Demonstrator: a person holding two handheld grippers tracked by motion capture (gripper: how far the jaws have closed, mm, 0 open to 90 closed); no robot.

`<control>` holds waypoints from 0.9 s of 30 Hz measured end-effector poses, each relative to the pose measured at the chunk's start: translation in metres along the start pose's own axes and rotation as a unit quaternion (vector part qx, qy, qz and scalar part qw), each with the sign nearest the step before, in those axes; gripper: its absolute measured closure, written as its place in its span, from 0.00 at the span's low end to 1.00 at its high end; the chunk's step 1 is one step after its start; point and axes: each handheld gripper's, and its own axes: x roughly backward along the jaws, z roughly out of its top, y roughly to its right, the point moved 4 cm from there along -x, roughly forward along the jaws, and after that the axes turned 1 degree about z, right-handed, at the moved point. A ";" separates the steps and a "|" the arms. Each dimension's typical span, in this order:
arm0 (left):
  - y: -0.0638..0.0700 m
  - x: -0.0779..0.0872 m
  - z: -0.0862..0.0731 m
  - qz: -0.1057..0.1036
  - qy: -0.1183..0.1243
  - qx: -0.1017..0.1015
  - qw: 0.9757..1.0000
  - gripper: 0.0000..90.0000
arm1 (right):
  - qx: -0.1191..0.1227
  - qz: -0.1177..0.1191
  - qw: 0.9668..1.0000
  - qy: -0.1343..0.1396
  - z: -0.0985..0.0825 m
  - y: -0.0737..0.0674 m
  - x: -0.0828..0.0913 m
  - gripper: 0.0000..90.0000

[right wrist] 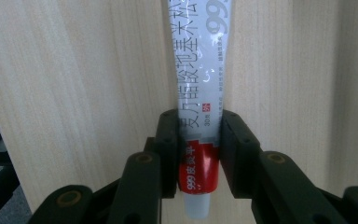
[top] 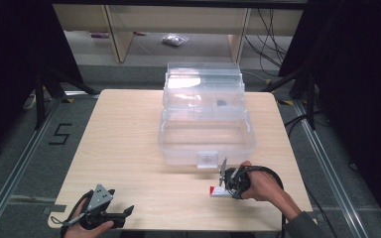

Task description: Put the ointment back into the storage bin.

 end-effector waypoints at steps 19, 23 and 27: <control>0.000 0.001 0.000 0.000 0.000 -0.001 1.000 0.17 | -0.033 -0.010 0.999 -0.003 0.002 -0.006 0.016 0.79; 0.000 0.000 0.000 0.000 0.000 0.000 1.000 0.17 | -0.009 -0.020 1.000 0.002 0.002 -0.003 0.021 0.79; 0.000 0.001 0.000 0.000 0.000 -0.001 1.000 0.17 | -0.027 -0.019 0.999 -0.007 0.001 -0.006 0.028 0.79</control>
